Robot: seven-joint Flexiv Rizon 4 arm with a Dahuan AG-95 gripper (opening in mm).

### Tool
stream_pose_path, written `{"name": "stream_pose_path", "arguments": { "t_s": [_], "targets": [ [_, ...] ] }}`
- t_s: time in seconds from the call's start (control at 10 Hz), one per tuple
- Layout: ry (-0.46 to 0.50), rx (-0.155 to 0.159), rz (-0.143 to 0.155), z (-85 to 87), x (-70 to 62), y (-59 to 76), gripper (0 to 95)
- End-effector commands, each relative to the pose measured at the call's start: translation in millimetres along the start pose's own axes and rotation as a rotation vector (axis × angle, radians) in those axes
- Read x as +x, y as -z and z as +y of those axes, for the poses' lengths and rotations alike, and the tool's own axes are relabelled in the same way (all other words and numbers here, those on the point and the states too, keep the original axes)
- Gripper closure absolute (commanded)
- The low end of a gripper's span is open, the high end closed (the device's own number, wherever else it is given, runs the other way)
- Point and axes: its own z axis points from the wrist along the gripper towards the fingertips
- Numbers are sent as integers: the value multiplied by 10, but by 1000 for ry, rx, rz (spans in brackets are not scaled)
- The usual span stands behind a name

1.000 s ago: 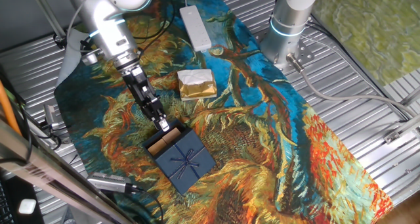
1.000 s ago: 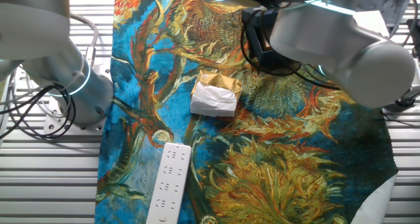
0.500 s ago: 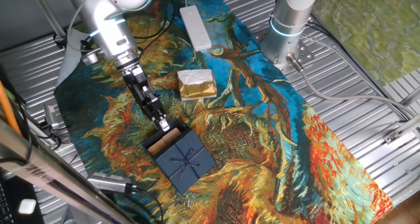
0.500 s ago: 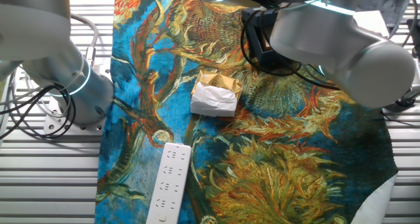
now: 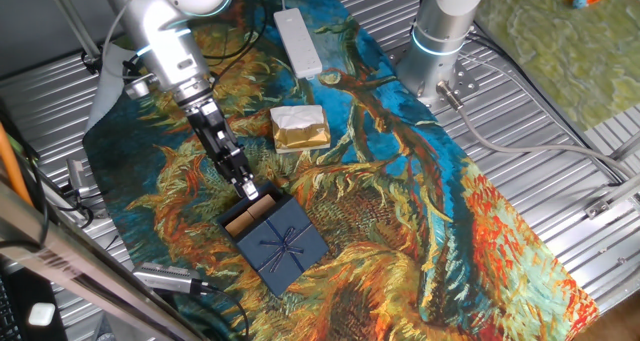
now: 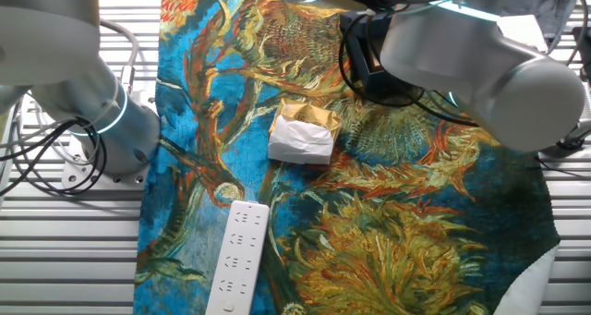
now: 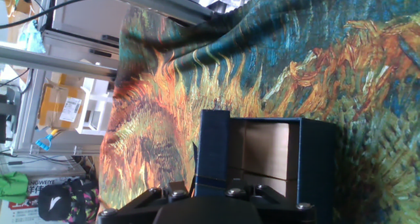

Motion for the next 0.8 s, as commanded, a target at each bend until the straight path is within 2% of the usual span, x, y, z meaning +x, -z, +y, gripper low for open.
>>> {"name": "stream_pose_path", "arguments": {
  "t_s": [0.1,0.2,0.4,0.8],
  "targets": [
    [110,104,145,-1,2,0,570],
    [148,109,181,-1,2,0,570],
    [189,137,212,-1,2,0,570],
    [210,145,229,-1,2,0,570]
  ]
}}
